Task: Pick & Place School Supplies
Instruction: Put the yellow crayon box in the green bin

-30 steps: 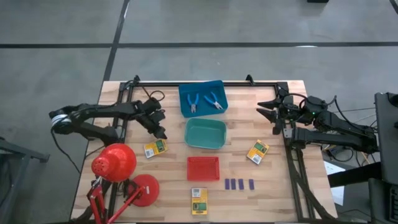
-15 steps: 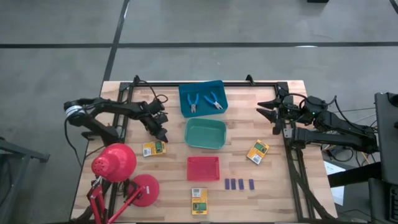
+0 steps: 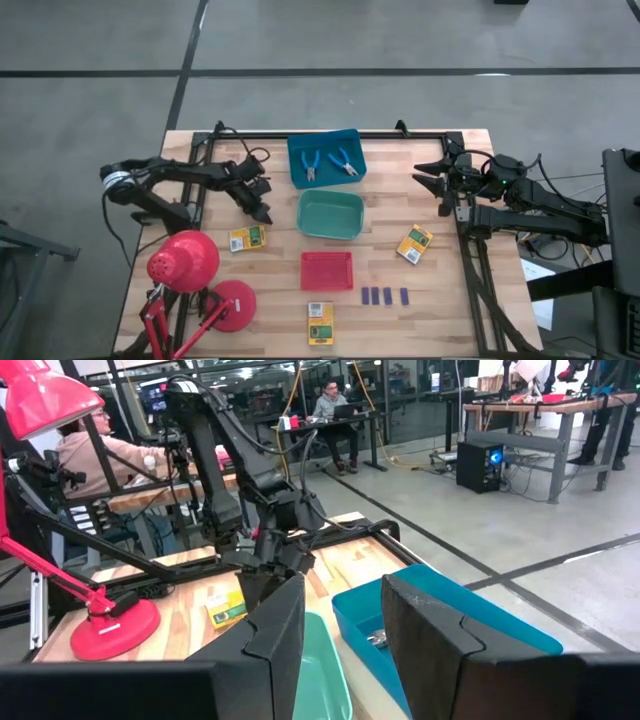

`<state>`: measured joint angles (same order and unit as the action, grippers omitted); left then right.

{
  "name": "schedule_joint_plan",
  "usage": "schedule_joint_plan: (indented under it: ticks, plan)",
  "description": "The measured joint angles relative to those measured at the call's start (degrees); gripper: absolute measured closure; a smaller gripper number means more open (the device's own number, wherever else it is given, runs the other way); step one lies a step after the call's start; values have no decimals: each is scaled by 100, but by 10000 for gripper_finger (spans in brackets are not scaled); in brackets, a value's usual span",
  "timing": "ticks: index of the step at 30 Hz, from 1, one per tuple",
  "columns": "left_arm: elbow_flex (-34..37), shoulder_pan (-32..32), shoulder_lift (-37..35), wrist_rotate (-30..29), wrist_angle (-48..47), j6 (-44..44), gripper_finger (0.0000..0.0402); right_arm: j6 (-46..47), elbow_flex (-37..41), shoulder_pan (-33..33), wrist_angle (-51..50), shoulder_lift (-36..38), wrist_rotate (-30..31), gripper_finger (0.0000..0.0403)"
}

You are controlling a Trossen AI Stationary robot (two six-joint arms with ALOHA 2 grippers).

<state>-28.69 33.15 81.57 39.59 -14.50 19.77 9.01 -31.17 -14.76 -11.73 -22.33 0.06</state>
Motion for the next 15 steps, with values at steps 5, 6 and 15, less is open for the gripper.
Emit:
schedule_joint_plan:
  ticks: [5,6,15]
  plan:
    - [204,2,-9,187,35,-13,234,1,0,1,0,2,1,275]
    - [244,2,-13,219,52,-15,234,1,-1,1,0,0,0,275]
    - [436,2,-23,514,46,-178,234,0,0,1,0,1,1,275]
